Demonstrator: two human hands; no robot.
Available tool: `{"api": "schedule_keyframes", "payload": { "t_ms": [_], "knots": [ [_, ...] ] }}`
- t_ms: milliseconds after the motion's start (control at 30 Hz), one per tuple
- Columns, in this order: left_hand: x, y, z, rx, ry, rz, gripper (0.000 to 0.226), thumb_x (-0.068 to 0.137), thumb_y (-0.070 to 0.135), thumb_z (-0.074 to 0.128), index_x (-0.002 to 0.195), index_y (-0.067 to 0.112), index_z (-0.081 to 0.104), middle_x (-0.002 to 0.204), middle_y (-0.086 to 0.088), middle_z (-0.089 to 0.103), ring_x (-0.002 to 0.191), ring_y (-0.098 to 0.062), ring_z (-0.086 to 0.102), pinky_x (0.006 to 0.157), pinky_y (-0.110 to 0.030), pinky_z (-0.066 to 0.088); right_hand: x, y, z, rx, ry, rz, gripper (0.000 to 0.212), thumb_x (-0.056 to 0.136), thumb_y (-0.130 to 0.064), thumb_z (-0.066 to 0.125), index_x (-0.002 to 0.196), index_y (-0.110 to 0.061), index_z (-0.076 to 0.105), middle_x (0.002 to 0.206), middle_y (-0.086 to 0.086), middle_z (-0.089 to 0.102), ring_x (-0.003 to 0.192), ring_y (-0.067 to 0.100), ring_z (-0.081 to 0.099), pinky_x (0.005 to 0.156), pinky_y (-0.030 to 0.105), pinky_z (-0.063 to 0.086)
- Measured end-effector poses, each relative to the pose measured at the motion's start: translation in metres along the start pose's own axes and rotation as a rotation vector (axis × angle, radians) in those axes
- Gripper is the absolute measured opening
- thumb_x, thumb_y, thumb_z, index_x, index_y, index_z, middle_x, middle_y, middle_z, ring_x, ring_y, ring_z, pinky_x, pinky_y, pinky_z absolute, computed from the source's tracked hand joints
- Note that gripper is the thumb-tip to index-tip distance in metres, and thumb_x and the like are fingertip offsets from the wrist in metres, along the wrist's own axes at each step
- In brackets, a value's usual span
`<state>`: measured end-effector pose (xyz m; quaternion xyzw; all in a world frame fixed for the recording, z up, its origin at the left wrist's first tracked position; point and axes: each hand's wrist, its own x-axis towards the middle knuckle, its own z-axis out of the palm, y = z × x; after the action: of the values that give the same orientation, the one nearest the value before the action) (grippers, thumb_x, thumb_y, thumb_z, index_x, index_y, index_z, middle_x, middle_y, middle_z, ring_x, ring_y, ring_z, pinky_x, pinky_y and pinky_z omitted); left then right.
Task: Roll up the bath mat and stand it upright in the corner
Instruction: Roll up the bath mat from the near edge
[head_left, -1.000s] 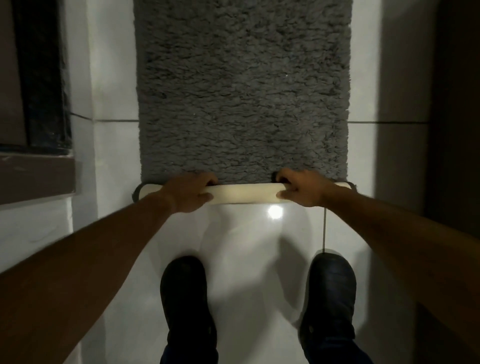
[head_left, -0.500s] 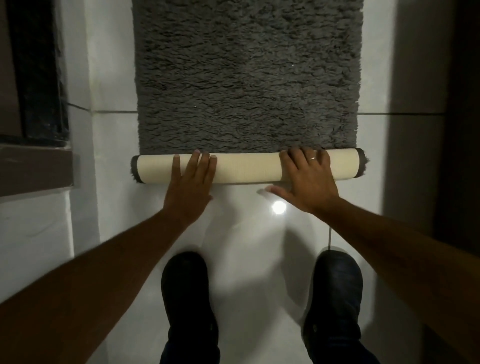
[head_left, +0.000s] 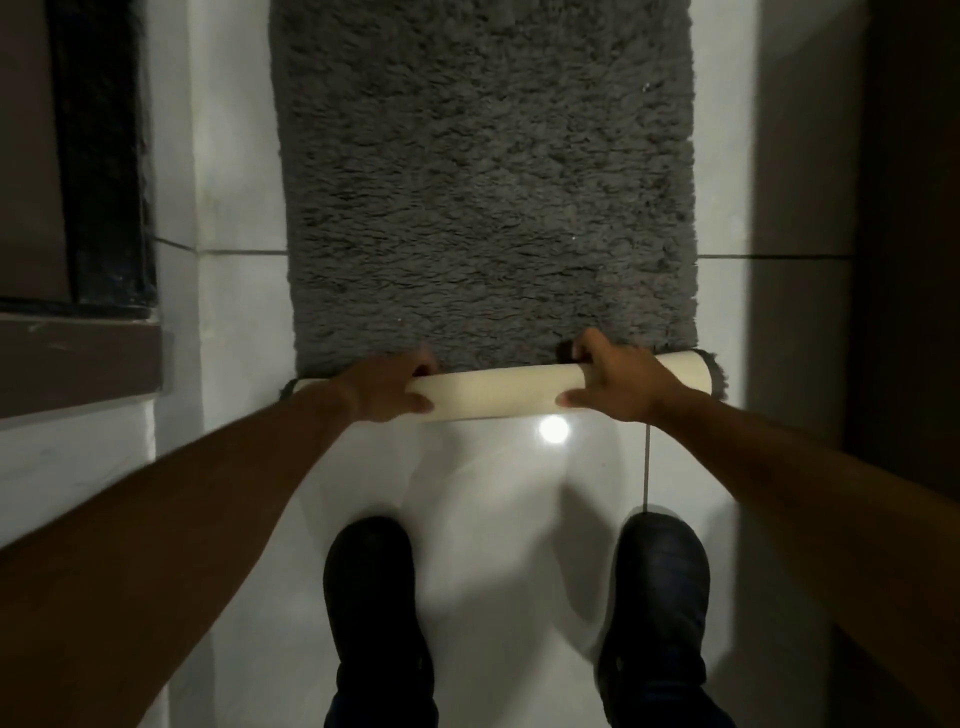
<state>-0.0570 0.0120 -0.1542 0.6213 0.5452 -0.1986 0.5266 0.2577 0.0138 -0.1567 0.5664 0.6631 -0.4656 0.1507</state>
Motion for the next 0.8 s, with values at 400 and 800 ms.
{"api": "schedule_keyframes", "payload": {
  "t_ms": [400, 800],
  "knots": [
    [-0.012, 0.000, 0.064, 0.526, 0.640, 0.095, 0.082, 0.085, 0.060, 0.056, 0.144, 0.006, 0.037, 0.141, -0.027, 0.044, 0.133, -0.046, 0.037, 0.111, -0.061, 0.025, 0.018, -0.019, 0.018, -0.347, 0.564, 0.106, 0.046, 0.102, -0.039, 0.041, 0.138, -0.011, 0.051, 0.132, 0.020, 0.055, 0.126, 0.040, 0.043, 0.115, 0.060, 0.019],
    [0.019, 0.008, 0.009, 0.575, 0.617, -0.017, 0.058, 0.085, 0.033, 0.069, 0.135, 0.013, 0.047, 0.126, -0.017, 0.062, 0.113, -0.037, 0.055, 0.104, -0.062, 0.034, 0.028, -0.008, -0.019, -0.520, 0.387, -0.190, 0.061, 0.084, -0.044, 0.070, 0.133, -0.013, 0.050, 0.131, 0.016, 0.059, 0.121, 0.037, 0.051, 0.106, 0.052, 0.032]
  ]
}}
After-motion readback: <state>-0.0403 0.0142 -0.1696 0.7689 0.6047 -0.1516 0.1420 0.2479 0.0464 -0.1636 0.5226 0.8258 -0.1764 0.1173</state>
